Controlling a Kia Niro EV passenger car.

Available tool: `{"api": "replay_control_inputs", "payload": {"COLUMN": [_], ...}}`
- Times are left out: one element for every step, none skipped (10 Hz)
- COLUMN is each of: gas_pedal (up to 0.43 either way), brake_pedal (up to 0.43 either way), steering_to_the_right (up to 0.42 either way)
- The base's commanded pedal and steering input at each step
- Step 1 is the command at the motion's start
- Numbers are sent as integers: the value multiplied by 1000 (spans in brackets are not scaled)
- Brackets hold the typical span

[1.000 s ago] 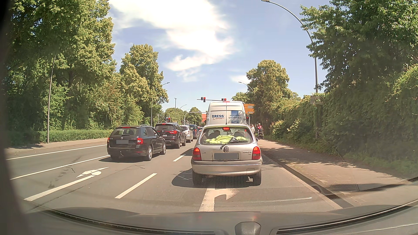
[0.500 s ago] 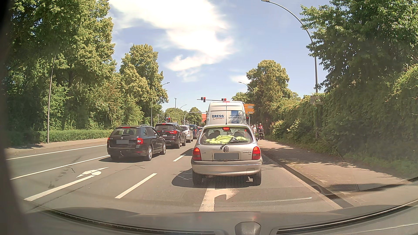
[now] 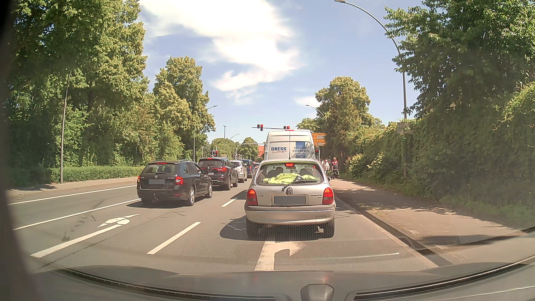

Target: Follow the waypoints while adhering to traffic rules and regulations

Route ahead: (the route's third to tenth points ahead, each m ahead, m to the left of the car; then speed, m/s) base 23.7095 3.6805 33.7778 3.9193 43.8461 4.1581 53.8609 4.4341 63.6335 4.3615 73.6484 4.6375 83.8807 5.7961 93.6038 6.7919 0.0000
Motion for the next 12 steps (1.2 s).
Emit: {"api": "replay_control_inputs", "payload": {"gas_pedal": [0,0,0,0,0,0,0,0,0,0,0,0], "brake_pedal": [226,226,226,226,232,226,232,232,232,232,232,232], "steering_to_the_right": [8,8,7,8,8,8,8,8,8,8,8,8]}}
